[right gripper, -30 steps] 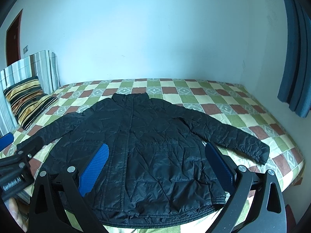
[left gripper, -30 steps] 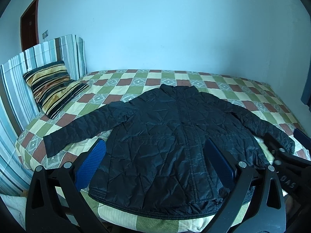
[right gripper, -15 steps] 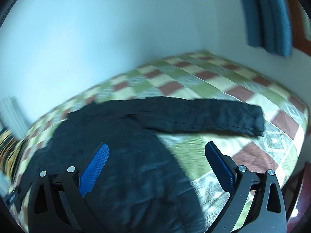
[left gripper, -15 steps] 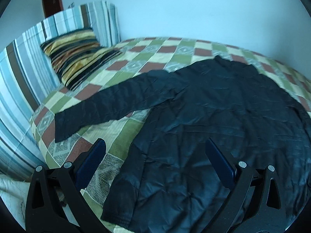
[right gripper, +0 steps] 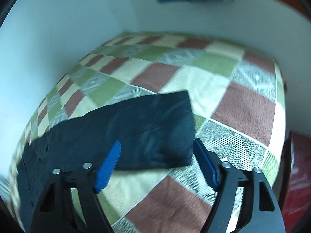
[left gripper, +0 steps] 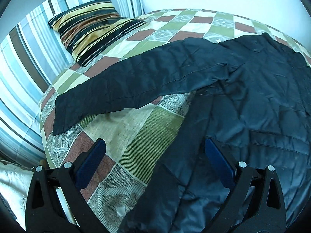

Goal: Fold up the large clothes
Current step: 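Move the right tool to the nearest sleeve cuff and close on it, then carry the held sleeve across the jacket body with the right tool, then open, then move the left tool to the other sleeve cuff and close on it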

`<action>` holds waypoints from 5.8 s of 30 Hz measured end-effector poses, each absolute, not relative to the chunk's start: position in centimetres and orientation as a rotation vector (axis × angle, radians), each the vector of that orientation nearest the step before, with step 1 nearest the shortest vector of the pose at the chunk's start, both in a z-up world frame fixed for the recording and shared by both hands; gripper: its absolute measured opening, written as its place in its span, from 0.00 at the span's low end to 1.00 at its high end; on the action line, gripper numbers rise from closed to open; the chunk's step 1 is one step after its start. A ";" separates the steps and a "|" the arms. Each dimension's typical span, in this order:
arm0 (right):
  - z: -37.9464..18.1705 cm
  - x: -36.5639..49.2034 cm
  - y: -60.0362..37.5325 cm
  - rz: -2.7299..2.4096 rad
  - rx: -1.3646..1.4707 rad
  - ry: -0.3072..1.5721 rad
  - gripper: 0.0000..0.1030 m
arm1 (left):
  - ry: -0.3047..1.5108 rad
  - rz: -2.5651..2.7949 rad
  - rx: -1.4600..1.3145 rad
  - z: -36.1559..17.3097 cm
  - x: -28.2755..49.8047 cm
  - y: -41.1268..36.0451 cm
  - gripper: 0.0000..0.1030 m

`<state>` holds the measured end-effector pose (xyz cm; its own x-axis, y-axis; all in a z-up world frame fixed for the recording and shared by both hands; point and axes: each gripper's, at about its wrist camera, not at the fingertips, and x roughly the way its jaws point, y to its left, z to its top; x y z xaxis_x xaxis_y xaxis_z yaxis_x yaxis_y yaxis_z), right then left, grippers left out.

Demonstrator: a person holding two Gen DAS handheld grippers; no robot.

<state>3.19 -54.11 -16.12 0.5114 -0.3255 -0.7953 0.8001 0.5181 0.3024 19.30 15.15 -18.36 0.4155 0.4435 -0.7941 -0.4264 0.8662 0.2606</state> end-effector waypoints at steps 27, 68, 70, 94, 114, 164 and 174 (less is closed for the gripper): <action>-20.7 3.6 -58.4 -0.657 0.995 0.694 0.25 | 0.972 0.579 0.062 -20.6 19.0 15.2 0.98; -17.6 33.6 -4.0 0.370 0.181 1.018 0.09 | 0.956 0.520 -0.057 -22.0 18.6 16.3 0.98; -18.9 33.6 -3.1 0.365 0.160 1.044 0.09 | 0.957 0.521 -0.055 -22.0 18.5 16.3 0.98; -13.9 25.4 -26.6 0.057 0.388 0.880 0.32 | 0.960 0.527 -0.042 -22.1 18.6 16.3 0.98; -17.9 24.7 -31.2 -0.077 0.399 0.805 0.49 | 0.962 0.554 0.009 -22.1 18.9 15.5 0.98; -22.4 26.9 -32.4 -0.310 0.304 0.919 0.89 | 0.723 0.513 -0.733 -19.7 8.8 39.2 0.98; -22.4 26.9 -32.3 -0.310 0.304 0.918 0.89 | 0.742 0.416 -0.752 -20.7 9.9 43.7 0.97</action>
<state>26.93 -32.34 -22.45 0.5691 -0.1318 -0.8117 0.3877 0.9135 0.1235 9.94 43.70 -20.69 0.6754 0.0823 -0.7329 -0.5828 0.6685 -0.4620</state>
